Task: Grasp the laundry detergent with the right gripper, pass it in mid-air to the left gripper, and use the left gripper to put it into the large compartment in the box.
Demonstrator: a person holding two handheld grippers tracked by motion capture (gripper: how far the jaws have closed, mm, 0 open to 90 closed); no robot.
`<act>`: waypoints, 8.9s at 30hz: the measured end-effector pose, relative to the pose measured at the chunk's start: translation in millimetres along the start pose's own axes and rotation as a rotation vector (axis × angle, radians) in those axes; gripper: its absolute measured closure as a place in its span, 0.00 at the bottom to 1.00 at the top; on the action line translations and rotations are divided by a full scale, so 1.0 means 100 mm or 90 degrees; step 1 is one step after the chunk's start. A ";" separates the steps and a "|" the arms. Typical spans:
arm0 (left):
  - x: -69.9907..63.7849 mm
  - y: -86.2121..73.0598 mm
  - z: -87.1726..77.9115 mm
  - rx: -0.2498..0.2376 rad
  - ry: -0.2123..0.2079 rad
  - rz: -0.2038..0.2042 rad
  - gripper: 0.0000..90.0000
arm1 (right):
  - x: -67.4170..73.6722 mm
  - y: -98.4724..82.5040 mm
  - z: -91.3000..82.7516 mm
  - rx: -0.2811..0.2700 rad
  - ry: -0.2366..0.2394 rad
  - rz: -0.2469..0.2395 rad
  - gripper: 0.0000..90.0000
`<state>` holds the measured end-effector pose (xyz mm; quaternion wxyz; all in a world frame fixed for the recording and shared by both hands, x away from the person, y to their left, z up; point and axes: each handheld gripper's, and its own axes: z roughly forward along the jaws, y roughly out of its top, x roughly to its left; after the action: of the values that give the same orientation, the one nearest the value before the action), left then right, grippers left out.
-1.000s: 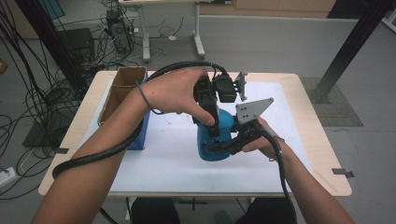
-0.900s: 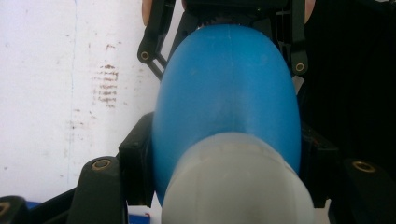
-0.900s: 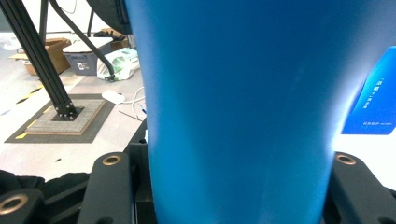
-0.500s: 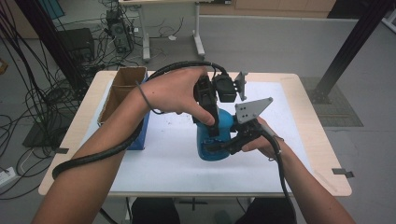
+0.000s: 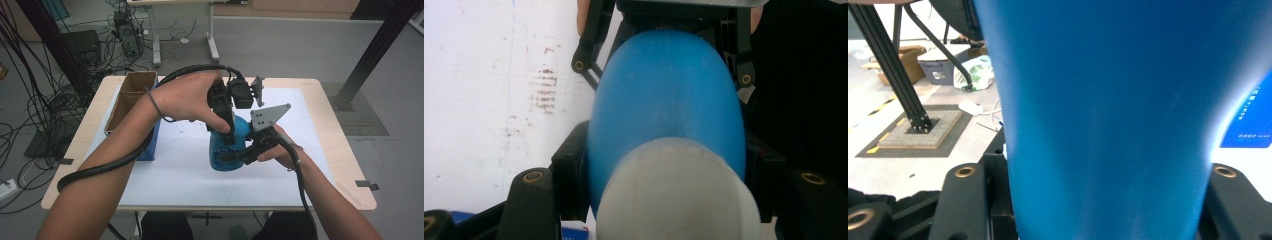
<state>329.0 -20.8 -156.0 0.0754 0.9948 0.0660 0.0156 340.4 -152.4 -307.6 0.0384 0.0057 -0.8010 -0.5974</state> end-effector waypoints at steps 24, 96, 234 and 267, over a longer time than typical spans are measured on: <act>0.04 -0.04 0.00 0.012 0.012 -0.021 0.42 | -0.02 -0.04 -0.09 0.030 -0.045 0.018 0.03; 0.43 -0.62 -0.51 -0.007 0.101 -0.382 0.42 | -0.17 -0.40 -0.96 0.531 -0.233 0.185 0.05; 1.46 -2.31 0.43 0.018 0.158 -0.753 0.42 | -1.26 1.73 -1.37 0.518 -0.382 0.242 0.04; 1.48 -2.42 0.79 0.027 0.135 -0.781 0.42 | -1.26 1.72 -1.35 0.516 -0.372 0.240 0.04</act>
<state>447.5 224.3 -268.1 0.0440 0.7699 0.6332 0.0668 481.7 -225.1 -111.3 -0.0849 -0.2908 -0.9320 -0.1991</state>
